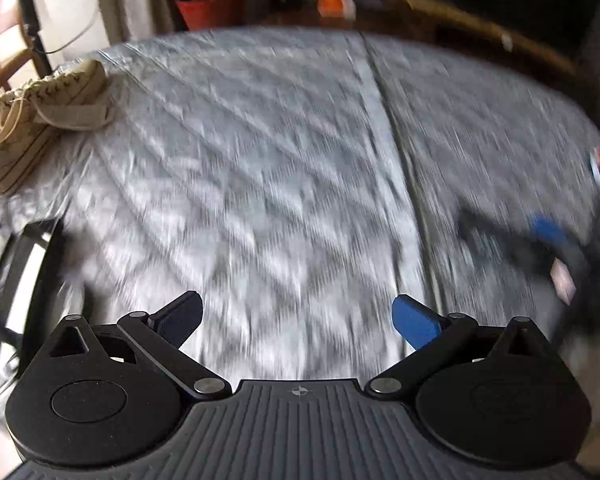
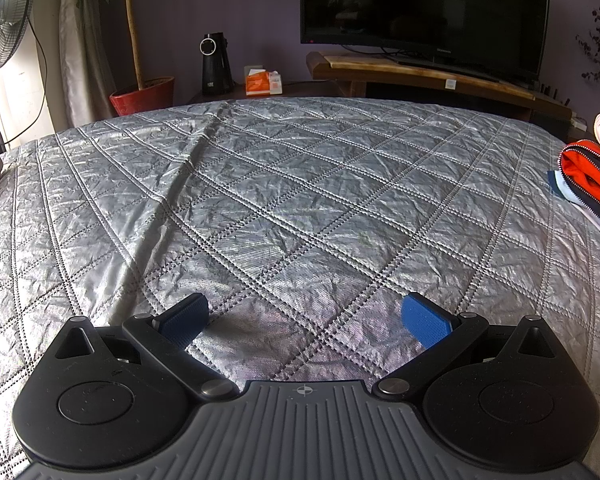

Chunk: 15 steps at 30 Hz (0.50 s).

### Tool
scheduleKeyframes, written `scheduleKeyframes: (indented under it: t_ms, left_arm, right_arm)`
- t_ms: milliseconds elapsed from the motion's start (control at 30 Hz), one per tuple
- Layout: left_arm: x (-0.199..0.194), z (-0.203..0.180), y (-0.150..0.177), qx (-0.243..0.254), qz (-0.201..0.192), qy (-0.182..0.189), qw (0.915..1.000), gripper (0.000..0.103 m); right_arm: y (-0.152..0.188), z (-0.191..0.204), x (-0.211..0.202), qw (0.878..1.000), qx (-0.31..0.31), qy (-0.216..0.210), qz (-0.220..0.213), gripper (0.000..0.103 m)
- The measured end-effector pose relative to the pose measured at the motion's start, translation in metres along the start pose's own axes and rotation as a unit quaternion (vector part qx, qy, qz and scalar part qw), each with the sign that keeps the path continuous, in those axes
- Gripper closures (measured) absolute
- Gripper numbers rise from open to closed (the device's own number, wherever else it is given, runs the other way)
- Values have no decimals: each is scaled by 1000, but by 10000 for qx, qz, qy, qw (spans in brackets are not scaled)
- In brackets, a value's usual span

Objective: Fold clothes

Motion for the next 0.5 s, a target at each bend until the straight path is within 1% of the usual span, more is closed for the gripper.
scheduleKeyframes:
  t_ms: [67, 133, 200, 267, 333, 400, 500]
  left_arm:
    - [19, 4, -12, -127, -272, -12, 9995, 1]
    - [38, 5, -19, -70, -492, -161, 9986, 1]
    - [58, 5, -21, -43, -575, -295, 9979, 1]
    - [75, 7, -21, -135, -592, -329, 9976, 1]
    - [80, 7, -24, -118, -890, -406, 9951, 0]
    - [85, 6, -25, -49, -1173, -383, 9923, 0]
    - [87, 4, -27, -20, -1276, -427, 9909, 0]
  right_arm:
    - [0, 0, 0, 10000, 0, 0, 0, 0]
    - [0, 1, -1, 10000, 0, 0, 0, 0]
    - [0, 1, -1, 10000, -1, -1, 0, 0]
    - [0, 0, 0, 10000, -1, -1, 0, 0]
    - [0, 1, -1, 10000, -1, -1, 0, 0]
    - [0, 1, 0, 10000, -1, -1, 0, 0]
    - [0, 0, 0, 10000, -2, -2, -1, 0]
Point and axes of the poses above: each gripper's, at about its wrist camera, not at the fingertips, and x roughly the way its jaws point, z to its left, y to its underside, the point moved 6 cm from there along x, roughly the way its jaws point, and after that the axes turned 7 degrees about x, right-handed, at the moved point
